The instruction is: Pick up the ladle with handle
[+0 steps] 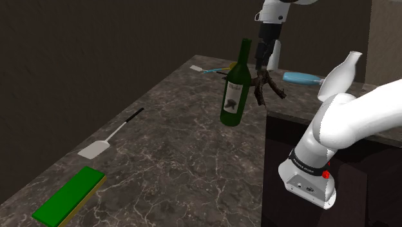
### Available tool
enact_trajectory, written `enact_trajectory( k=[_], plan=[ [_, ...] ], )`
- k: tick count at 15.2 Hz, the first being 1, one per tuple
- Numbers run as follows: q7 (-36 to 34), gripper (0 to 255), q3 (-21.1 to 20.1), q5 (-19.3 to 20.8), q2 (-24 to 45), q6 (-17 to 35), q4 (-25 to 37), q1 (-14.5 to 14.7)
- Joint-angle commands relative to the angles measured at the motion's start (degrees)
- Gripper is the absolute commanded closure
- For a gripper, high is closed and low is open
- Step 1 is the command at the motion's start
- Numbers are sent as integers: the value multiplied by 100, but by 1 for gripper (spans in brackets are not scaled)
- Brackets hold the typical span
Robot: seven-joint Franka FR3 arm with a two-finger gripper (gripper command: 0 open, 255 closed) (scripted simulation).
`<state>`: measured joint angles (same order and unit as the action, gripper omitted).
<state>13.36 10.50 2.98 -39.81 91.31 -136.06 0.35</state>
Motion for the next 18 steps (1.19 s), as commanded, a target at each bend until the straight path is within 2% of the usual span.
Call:
enact_trajectory(
  k=[1, 6, 10, 15, 18],
  plan=[
    [534, 0, 327, 100, 285, 212, 109, 28],
    [1793, 0, 1089, 112, 1195, 671, 602, 191],
    [2863, 0, 1658, -134, 2085, 939, 1179, 363],
    [4304, 0, 2244, -811, 3408, 1054, 2133, 499],
    [5175, 0, 2419, -1375, 4300, 957, 2844, 400]
  ],
)
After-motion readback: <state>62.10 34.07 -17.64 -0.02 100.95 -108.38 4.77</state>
